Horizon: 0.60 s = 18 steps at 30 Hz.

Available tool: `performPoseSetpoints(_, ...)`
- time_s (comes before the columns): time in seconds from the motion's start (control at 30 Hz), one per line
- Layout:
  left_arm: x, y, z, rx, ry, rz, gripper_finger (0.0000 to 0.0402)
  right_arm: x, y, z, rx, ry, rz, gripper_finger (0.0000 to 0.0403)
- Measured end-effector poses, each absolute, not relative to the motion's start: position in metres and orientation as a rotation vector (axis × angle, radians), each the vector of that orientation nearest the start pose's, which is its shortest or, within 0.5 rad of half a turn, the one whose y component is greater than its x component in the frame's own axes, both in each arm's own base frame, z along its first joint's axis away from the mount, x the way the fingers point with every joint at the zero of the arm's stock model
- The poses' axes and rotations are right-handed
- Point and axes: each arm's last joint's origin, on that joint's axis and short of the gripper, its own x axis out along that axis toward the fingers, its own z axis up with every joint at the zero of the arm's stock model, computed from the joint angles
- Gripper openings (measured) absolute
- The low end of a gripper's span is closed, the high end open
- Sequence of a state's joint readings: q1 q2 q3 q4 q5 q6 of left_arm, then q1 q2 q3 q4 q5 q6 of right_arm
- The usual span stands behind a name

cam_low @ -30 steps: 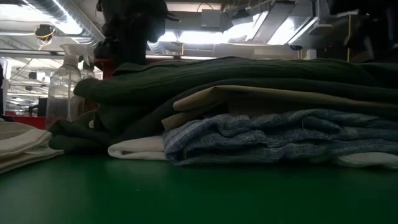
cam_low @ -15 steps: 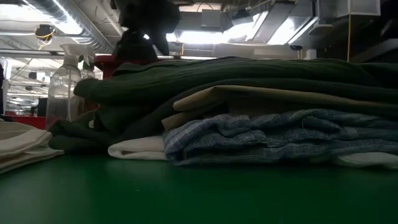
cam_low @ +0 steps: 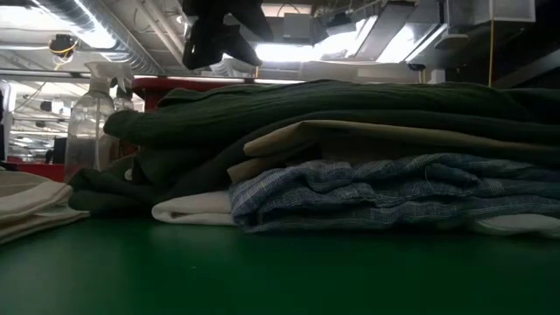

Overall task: Fold Laundry from Bin
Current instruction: Fold the green polo shirt

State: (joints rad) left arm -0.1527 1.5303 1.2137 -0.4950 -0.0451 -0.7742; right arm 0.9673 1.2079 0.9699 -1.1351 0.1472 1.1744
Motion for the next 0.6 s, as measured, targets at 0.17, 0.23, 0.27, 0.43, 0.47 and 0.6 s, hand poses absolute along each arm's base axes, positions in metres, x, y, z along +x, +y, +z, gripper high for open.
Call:
performPoseSetpoints(0.17, 0.324, -0.054, 0.279, -0.643, 0.792, 0.202, 0.0146, 0.114, 0.176, 0.240, 0.154, 1.393, -0.103, 0.0198)
performPoseSetpoints(0.23, 0.324, -0.056, 0.279, -0.634, 0.780, 0.209, 0.0146, 0.115, 0.181, 0.234, 0.122, 1.409, -0.116, 0.0198)
performPoseSetpoints(0.27, 0.324, -0.057, 0.279, -0.629, 0.778, 0.214, 0.0146, 0.116, 0.183, 0.231, 0.110, 1.417, -0.126, 0.0198)
performPoseSetpoints(0.43, 0.323, -0.058, 0.279, -0.620, 0.773, 0.222, 0.0146, 0.120, 0.188, 0.216, 0.046, 1.457, -0.187, 0.0198)
performPoseSetpoints(0.47, 0.323, -0.058, 0.279, -0.620, 0.772, 0.223, 0.0146, 0.121, 0.189, 0.214, 0.034, 1.464, -0.198, 0.0198)
performPoseSetpoints(0.6, 0.323, -0.058, 0.279, -0.620, 0.771, 0.224, 0.0146, 0.123, 0.193, 0.204, -0.003, 1.484, -0.230, 0.0198)
